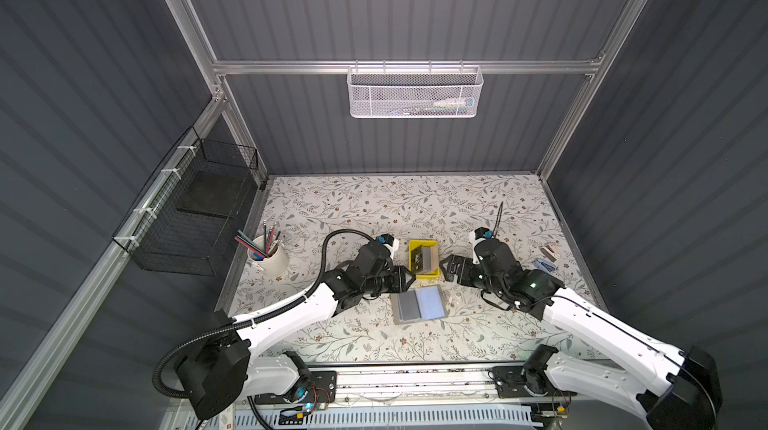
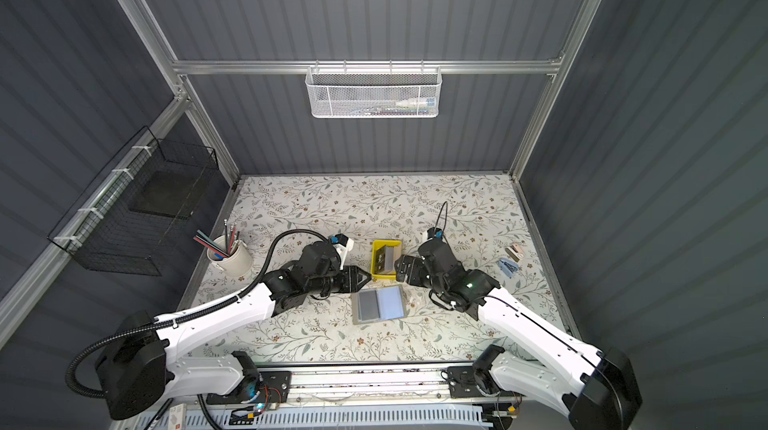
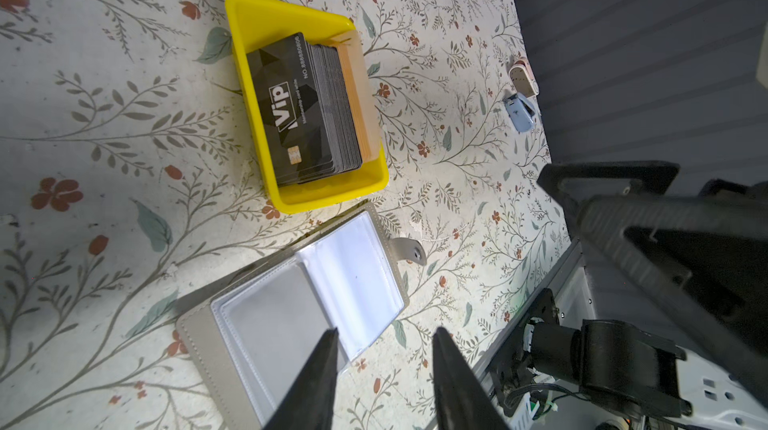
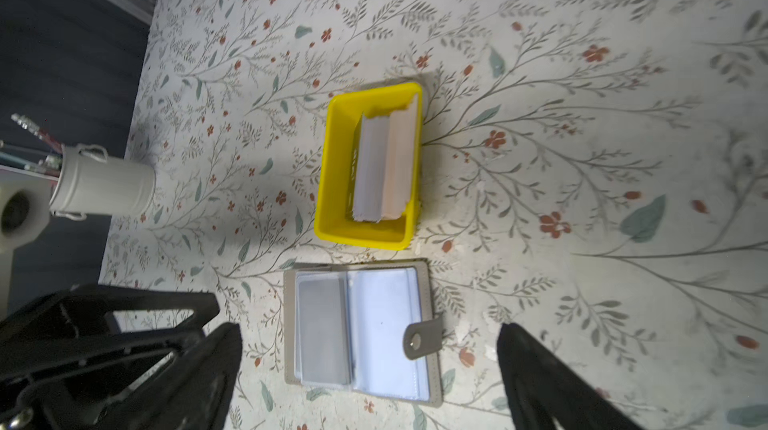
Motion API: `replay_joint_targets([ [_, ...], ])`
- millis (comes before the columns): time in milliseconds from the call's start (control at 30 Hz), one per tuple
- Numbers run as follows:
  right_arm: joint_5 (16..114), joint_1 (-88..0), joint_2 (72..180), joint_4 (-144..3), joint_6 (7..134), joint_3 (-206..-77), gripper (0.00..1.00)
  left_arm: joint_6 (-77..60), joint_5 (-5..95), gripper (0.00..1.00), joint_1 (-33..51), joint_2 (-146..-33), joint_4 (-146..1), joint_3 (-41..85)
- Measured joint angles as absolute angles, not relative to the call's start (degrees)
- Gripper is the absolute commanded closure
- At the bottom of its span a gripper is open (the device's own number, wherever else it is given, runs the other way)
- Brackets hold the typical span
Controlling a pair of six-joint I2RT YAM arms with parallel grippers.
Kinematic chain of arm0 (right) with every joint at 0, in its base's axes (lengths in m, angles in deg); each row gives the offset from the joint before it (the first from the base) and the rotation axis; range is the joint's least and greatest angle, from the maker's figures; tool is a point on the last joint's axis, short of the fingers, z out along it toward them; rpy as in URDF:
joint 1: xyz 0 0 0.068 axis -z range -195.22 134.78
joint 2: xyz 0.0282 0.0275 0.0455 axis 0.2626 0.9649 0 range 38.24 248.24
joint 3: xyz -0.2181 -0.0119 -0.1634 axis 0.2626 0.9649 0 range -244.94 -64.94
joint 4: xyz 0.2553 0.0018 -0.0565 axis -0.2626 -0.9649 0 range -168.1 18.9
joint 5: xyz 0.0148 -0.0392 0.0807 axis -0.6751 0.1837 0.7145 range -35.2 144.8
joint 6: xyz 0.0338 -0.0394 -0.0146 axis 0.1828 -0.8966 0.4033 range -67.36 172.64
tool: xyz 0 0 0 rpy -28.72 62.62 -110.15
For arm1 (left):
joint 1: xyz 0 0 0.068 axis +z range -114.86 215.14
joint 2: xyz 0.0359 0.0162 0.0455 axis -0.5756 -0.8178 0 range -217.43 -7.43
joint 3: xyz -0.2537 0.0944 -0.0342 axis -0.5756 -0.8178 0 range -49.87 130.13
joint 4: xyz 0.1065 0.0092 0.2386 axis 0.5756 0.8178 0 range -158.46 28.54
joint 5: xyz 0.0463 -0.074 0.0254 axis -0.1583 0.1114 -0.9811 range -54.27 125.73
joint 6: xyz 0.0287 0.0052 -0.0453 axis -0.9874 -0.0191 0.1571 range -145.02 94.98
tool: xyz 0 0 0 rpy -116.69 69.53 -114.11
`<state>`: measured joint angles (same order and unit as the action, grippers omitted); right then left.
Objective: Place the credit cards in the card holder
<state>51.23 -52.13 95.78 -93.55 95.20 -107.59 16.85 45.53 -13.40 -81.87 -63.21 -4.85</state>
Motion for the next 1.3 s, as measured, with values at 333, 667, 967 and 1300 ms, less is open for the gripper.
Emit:
replay_joint_targets([
  [333,57.35,-46.42,98.23,-93.84,90.46,-108.1,0.03,14.12,43.02,0.63,-13.4,-88.71,-59.69,1.35],
  [667,61.48,-45.53,106.38,-91.41,89.17,-111.68,0.08,12.17,41.51,0.63,-12.26,-100.27,-56.17,11.91],
  [967,63.32,-45.53,113.11,-90.14,90.31,-113.15,0.23,13.38,43.87,0.68,-8.24,-109.5,-55.29,15.06],
  [1300,64.3,-45.46,120.57,-89.84,90.15,-118.39,0.14,13.75,44.31,0.76,-8.17,-110.39,-54.81,17.79],
])
